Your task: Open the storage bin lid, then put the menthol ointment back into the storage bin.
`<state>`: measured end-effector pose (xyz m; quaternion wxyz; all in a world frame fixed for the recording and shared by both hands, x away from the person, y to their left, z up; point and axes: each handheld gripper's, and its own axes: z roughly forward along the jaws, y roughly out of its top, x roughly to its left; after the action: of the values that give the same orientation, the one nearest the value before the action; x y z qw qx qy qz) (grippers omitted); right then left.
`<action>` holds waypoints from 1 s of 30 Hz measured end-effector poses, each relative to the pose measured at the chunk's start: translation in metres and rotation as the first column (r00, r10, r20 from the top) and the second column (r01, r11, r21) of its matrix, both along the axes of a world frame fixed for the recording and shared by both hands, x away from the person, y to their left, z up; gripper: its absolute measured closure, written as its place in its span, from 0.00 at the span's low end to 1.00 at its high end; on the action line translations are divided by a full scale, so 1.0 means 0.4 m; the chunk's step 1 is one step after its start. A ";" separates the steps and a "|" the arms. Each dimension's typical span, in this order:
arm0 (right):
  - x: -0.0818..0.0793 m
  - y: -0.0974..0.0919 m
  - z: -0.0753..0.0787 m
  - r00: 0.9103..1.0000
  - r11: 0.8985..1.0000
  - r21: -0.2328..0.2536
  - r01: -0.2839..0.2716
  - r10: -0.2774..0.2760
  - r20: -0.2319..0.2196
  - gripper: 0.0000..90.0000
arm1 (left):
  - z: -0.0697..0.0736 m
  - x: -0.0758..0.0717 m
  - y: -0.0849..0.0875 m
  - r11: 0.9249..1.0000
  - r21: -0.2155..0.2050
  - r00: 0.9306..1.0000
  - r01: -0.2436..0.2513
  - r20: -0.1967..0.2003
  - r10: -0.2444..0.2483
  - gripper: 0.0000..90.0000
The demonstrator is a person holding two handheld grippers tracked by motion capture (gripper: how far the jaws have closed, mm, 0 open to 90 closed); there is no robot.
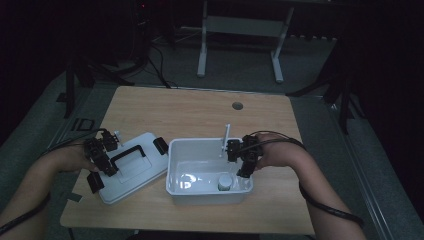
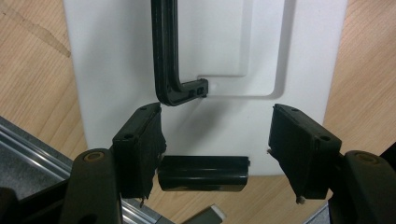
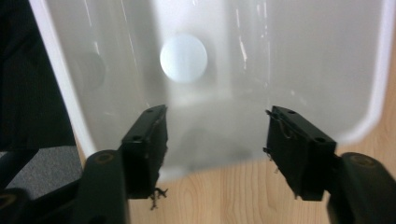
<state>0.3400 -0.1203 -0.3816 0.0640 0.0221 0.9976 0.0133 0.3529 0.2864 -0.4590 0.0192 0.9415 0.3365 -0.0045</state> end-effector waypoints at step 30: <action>0.007 -0.328 -0.132 0.974 0.974 0.004 0.225 -0.225 -0.025 0.15 | -0.027 0.028 -0.012 0.999 0.026 1.000 -0.019 0.017 0.018 0.37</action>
<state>0.3430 -0.2514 -0.4346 0.0531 0.1352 0.9893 0.0093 0.3642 0.2815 -0.4699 0.0098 0.9385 0.3451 0.0081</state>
